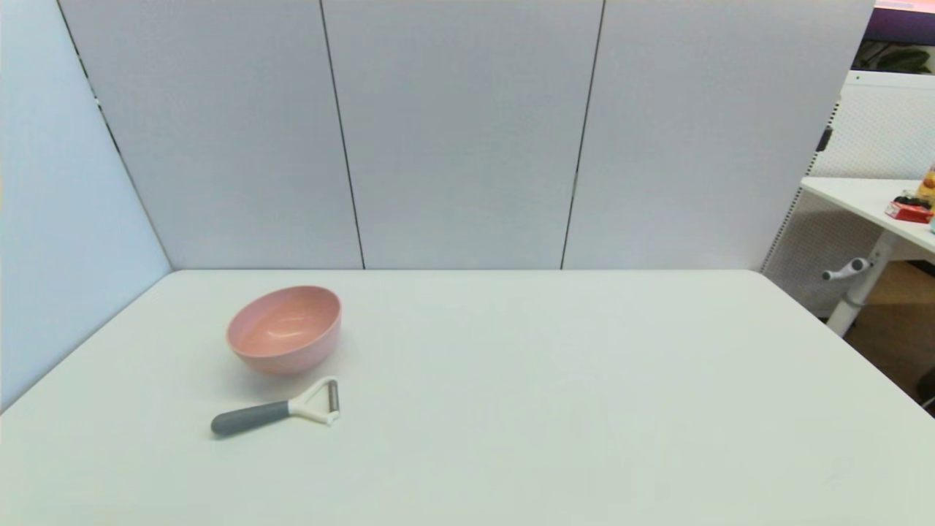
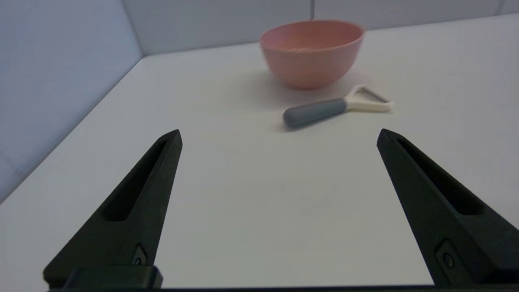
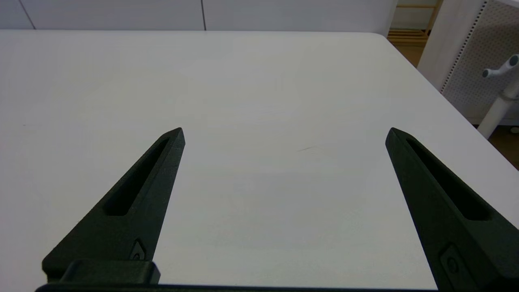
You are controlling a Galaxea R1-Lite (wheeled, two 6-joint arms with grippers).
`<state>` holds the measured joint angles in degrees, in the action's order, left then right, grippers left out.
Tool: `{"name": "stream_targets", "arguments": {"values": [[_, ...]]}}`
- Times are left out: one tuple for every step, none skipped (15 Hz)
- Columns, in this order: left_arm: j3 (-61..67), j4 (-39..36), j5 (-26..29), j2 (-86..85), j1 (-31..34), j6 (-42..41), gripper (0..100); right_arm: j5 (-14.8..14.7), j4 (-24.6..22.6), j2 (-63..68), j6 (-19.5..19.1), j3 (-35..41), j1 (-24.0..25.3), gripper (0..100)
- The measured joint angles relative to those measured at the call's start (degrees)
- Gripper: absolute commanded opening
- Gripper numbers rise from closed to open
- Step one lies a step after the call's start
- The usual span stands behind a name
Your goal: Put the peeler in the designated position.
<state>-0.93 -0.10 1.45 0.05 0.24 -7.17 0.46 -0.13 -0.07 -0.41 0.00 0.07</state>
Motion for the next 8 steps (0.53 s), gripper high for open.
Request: {"name": "stream_targets", "arguments": {"values": [[0.49, 0.59, -0.41, -0.05, 0.0, 0.73, 100, -0.05, -0.02, 0.0, 0.0, 0.0, 0.0, 100], [0.66, 0.59, -0.46, -0.1, 0.0, 2.07, 100, -0.02, -0.02, 0.0, 0.01, 0.0, 0.0, 100], [0.72, 0.59, -0.55, -0.15, 0.0, 2.84, 100, -0.02, -0.02, 0.0, 0.0, 0.0, 0.0, 100], [0.77, 0.56, -0.55, -0.16, 0.0, 3.06, 100, 0.0, -0.02, 0.0, 0.0, 0.0, 0.0, 100], [0.82, 0.54, -0.61, -0.16, 0.0, 3.07, 100, 0.0, -0.05, 0.0, 0.01, 0.0, 0.0, 100], [0.83, 0.54, -0.6, -0.16, 0.0, 3.1, 100, 0.0, -0.02, 0.0, 0.0, 0.0, 0.0, 100], [0.9, 0.51, -0.6, -0.16, 0.0, 3.07, 100, 0.0, -0.02, 0.0, 0.0, 0.0, 0.0, 100], [0.9, 0.51, -0.6, -0.16, 0.0, 3.07, 100, -0.05, -0.02, 0.0, 0.01, 0.0, 0.0, 100]]}}
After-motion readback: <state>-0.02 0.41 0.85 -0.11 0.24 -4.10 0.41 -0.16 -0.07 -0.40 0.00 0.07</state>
